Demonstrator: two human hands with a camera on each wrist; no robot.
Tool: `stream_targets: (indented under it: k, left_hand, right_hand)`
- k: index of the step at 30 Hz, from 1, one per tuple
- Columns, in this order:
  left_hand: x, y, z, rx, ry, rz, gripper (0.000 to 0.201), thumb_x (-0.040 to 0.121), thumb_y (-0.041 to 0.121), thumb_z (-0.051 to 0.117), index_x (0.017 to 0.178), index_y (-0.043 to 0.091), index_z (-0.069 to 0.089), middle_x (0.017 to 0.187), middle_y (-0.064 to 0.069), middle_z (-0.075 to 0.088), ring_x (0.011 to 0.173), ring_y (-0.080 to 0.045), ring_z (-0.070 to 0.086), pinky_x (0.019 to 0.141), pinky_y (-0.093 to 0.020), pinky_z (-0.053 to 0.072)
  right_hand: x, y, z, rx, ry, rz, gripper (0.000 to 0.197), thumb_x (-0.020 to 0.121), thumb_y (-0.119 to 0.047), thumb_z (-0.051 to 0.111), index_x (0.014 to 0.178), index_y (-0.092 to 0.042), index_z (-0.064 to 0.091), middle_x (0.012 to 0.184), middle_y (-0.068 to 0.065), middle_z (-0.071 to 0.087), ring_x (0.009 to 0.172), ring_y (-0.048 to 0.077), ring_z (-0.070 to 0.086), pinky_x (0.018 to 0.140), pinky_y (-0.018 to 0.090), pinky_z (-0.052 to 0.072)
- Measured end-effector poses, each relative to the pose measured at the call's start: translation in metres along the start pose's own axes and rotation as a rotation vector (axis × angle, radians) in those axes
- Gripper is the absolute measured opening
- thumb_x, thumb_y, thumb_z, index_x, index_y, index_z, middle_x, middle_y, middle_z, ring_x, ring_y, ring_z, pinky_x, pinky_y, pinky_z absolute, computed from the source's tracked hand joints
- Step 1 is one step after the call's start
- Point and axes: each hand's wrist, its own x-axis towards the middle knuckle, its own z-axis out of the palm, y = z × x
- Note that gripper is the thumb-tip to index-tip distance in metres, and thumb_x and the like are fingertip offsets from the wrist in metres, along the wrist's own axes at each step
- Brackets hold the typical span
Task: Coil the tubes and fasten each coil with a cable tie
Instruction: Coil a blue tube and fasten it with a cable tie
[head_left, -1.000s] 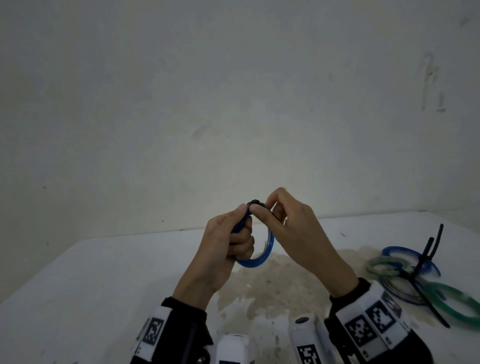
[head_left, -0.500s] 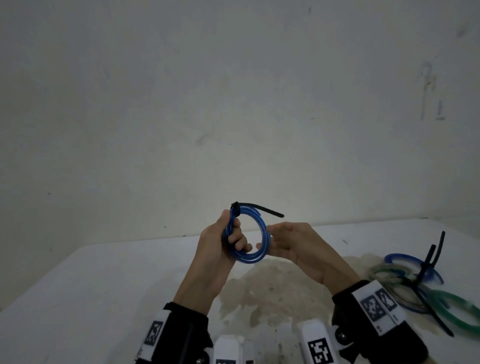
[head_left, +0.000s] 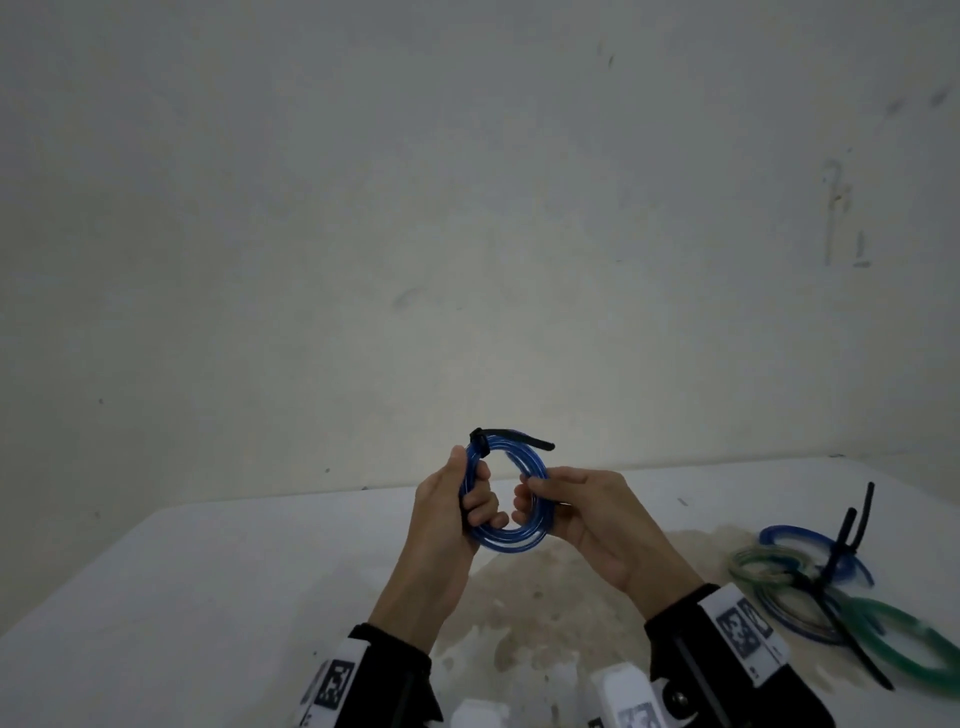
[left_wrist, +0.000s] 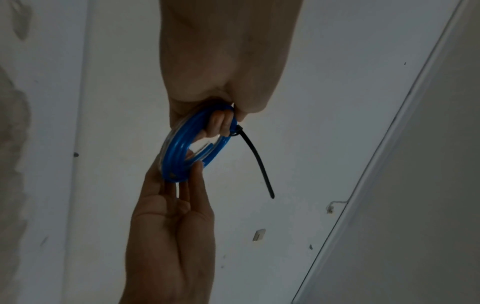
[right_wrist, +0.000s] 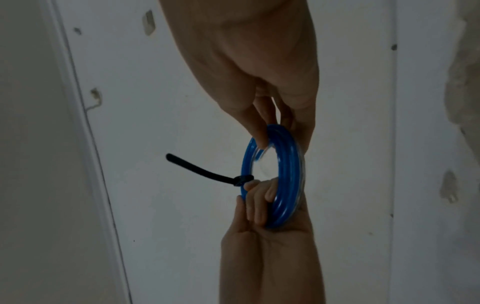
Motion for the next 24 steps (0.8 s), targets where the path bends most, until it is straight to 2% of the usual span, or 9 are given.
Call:
stream_targets:
  k: [3, 6, 10, 12, 15, 17, 19, 21, 24]
  left_hand:
    - [-0.002, -0.002, 0.006, 0.011, 0.002, 0.023, 0.038, 0.098, 0.034, 0.036, 0.076, 0.007, 0.051, 0.049, 0.005, 0.029, 0.04, -0.007, 0.03, 0.045, -0.022, 0.04]
    - [-0.009, -0.001, 0.015, -0.02, -0.013, 0.027, 0.039, 0.099, 0.033, 0.035, 0.076, 0.007, 0.051, 0.049, 0.004, 0.029, 0.04, -0.008, 0.031, 0.046, -0.022, 0.041]
    - [-0.026, -0.002, 0.03, -0.051, -0.019, 0.016, 0.04, 0.1, 0.032, 0.032, 0.077, 0.004, 0.05, 0.048, 0.003, 0.034, 0.04, -0.009, 0.036, 0.049, -0.024, 0.045]
    - [-0.036, -0.004, 0.036, -0.053, -0.015, 0.015, 0.04, 0.1, 0.031, 0.031, 0.079, 0.003, 0.051, 0.048, 0.002, 0.041, 0.041, -0.01, 0.043, 0.05, -0.025, 0.049]
    - [-0.055, -0.007, 0.045, -0.054, -0.016, -0.01, 0.041, 0.101, 0.03, 0.03, 0.081, 0.002, 0.052, 0.049, 0.001, 0.045, 0.043, -0.011, 0.047, 0.052, -0.027, 0.051]
    - [-0.07, -0.01, 0.052, -0.047, -0.03, -0.034, 0.04, 0.101, 0.03, 0.029, 0.082, 0.003, 0.051, 0.049, 0.001, 0.045, 0.043, -0.011, 0.046, 0.056, -0.029, 0.05]
    - [-0.088, -0.016, 0.061, -0.037, -0.042, -0.058, 0.039, 0.101, 0.029, 0.03, 0.082, 0.002, 0.051, 0.05, 0.0, 0.047, 0.044, -0.012, 0.048, 0.059, -0.031, 0.049]
    - [-0.106, -0.022, 0.069, 0.055, -0.041, -0.084, 0.04, 0.1, 0.029, 0.033, 0.084, 0.001, 0.055, 0.056, -0.003, 0.056, 0.052, -0.014, 0.057, 0.063, -0.032, 0.049]
    - [-0.131, -0.031, 0.072, 0.32, -0.078, -0.134, 0.037, 0.099, 0.031, 0.037, 0.098, 0.003, 0.061, 0.09, -0.01, 0.064, 0.083, -0.02, 0.062, 0.073, -0.032, 0.048]
  right_hand:
    - [-0.006, -0.003, -0.002, 0.033, -0.003, -0.012, 0.014, 0.086, 0.004, 0.054, 0.094, 0.012, 0.063, 0.076, 0.018, 0.064, 0.065, 0.022, 0.065, 0.06, 0.026, 0.056]
    - [-0.015, -0.009, -0.006, 0.163, -0.004, -0.008, 0.014, 0.088, 0.002, 0.053, 0.091, 0.009, 0.064, 0.075, 0.015, 0.066, 0.065, 0.02, 0.066, 0.06, 0.026, 0.057]
    - [-0.033, -0.02, -0.011, 0.233, 0.019, -0.088, 0.015, 0.087, 0.004, 0.053, 0.097, 0.009, 0.063, 0.075, 0.014, 0.066, 0.064, 0.018, 0.064, 0.062, 0.023, 0.056]
    - [-0.047, -0.025, -0.014, 0.11, 0.025, -0.158, 0.013, 0.086, 0.003, 0.056, 0.094, 0.008, 0.065, 0.075, 0.016, 0.067, 0.067, 0.021, 0.066, 0.064, 0.024, 0.056]
    - [-0.073, -0.034, -0.021, -0.237, 0.044, -0.238, 0.01, 0.084, 0.003, 0.059, 0.088, 0.006, 0.068, 0.074, 0.018, 0.069, 0.069, 0.027, 0.068, 0.066, 0.027, 0.057]
    - [-0.088, -0.038, -0.029, -0.347, 0.068, -0.234, 0.011, 0.084, 0.006, 0.058, 0.087, 0.009, 0.068, 0.073, 0.02, 0.068, 0.065, 0.026, 0.068, 0.063, 0.028, 0.057]
    - [-0.101, -0.041, -0.038, -0.35, 0.082, -0.173, 0.01, 0.083, 0.009, 0.058, 0.087, 0.013, 0.066, 0.071, 0.02, 0.067, 0.06, 0.025, 0.067, 0.059, 0.029, 0.058]
    - [-0.115, -0.042, -0.049, -0.339, 0.102, -0.107, 0.009, 0.081, 0.012, 0.058, 0.086, 0.017, 0.064, 0.067, 0.02, 0.066, 0.058, 0.026, 0.066, 0.056, 0.03, 0.057]
    - [-0.128, -0.044, -0.073, -0.434, 0.158, -0.038, 0.011, 0.08, 0.011, 0.06, 0.088, 0.018, 0.063, 0.07, 0.024, 0.066, 0.061, 0.032, 0.065, 0.063, 0.037, 0.059]
